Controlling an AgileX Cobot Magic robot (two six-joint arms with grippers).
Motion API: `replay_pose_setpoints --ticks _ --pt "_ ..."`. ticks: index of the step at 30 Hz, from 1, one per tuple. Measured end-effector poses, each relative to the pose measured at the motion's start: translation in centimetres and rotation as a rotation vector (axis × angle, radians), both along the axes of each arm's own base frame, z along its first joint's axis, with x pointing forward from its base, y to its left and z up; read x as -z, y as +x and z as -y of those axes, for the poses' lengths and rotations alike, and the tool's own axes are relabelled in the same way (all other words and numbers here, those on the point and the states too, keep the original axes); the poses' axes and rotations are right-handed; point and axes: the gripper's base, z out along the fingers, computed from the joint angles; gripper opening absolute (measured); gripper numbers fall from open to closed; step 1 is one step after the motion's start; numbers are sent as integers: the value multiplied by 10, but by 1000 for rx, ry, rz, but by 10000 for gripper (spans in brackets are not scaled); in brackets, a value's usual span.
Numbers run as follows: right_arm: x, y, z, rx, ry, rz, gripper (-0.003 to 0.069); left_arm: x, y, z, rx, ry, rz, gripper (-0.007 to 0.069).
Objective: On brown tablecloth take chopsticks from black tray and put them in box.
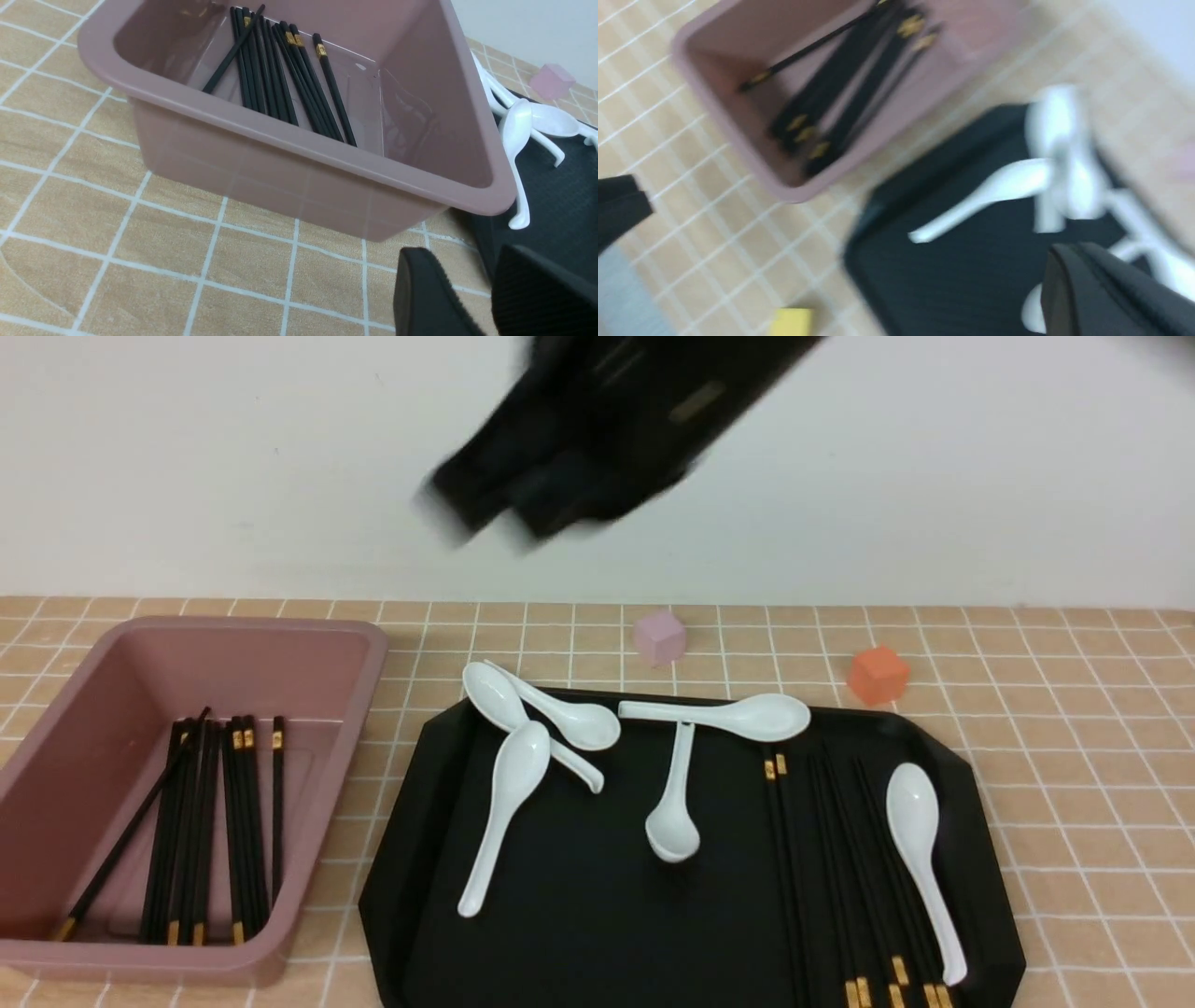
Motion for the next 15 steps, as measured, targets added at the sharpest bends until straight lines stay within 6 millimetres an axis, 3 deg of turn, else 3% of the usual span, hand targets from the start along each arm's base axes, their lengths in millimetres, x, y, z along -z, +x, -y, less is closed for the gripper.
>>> replay_pose_setpoints --ticks 4,6,7,9,11,12,13,15 --pt "-34 -40 47 15 64 67 -13 0 0 0 0 0 -1 239" --pt "-37 -68 80 19 72 80 -13 0 0 0 0 0 -1 239" --pt "-34 -74 87 20 70 79 -13 0 0 0 0 0 -1 239" --pt "-18 -91 106 18 76 87 -13 0 0 0 0 0 -1 239" --pt "11 -103 120 13 111 129 -12 0 0 0 0 0 0 239" --pt "14 -104 121 12 116 135 -12 0 0 0 0 0 0 239" --pt "36 -109 128 6 152 175 -11 0 0 0 0 0 0 239" --pt "59 -115 134 -2 198 229 -10 0 0 0 0 0 0 239"
